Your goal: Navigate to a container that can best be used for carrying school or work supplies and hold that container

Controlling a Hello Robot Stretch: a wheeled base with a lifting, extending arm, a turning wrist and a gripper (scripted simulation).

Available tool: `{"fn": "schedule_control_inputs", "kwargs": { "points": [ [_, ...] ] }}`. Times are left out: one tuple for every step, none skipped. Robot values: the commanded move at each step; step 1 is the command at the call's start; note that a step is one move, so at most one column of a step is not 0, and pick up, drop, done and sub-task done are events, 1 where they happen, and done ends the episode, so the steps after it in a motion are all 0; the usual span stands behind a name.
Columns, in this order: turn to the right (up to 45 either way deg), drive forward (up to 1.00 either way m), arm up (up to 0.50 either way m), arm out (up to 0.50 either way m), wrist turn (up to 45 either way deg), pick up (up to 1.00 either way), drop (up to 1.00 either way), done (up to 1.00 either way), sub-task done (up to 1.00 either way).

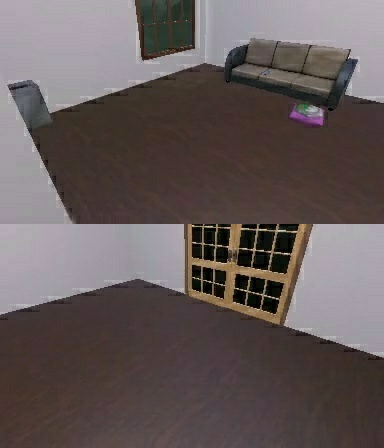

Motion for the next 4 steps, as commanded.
{"fn": "schedule_control_inputs", "kwargs": {
  "points": [
    [0.0, 0.15, 0.0, 0.0, 0.0, 0.0, 0.0, 0.0, 0.0],
    [-45.0, 0.0, 0.0, 0.0, 0.0, 0.0, 0.0, 0.0, 0.0],
    [0.0, 0.7, 0.0, 0.0, 0.0, 0.0, 0.0, 0.0, 0.0],
    [-45.0, 0.0, 0.0, 0.0, 0.0, 0.0, 0.0, 0.0, 0.0]
  ]
}}
